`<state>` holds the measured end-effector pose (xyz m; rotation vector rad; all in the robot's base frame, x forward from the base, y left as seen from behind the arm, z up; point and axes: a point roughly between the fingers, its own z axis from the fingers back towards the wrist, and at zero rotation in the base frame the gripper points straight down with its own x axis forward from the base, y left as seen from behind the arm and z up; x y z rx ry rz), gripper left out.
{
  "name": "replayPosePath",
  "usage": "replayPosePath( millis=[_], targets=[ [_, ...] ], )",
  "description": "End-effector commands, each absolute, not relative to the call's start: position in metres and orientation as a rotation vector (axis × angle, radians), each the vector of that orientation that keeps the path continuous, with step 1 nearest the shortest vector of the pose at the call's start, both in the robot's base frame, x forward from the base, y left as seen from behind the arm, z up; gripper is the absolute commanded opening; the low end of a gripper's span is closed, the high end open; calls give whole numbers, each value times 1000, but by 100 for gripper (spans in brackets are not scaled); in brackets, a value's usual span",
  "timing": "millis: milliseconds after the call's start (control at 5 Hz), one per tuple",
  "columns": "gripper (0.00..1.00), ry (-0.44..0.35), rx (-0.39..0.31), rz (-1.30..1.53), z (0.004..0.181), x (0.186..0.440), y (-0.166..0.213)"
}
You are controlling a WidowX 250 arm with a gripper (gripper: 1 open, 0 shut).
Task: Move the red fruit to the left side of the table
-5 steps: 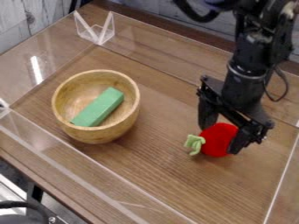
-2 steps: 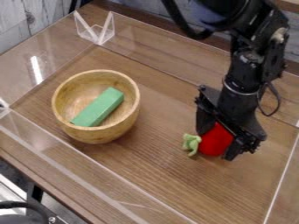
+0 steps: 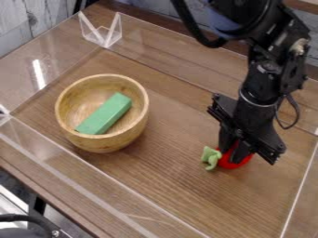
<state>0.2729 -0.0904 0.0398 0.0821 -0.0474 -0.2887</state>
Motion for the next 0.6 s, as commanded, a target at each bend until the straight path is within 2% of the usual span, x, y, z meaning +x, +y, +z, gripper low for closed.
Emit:
replayPosePath(
  millis=[0,200,400],
  targets=[
    [100,-100,76,-272,54,278,-93],
    [100,-115,78,-257,58,280,-92],
    [0,-119,84,-250,54,281,-91]
  ],
)
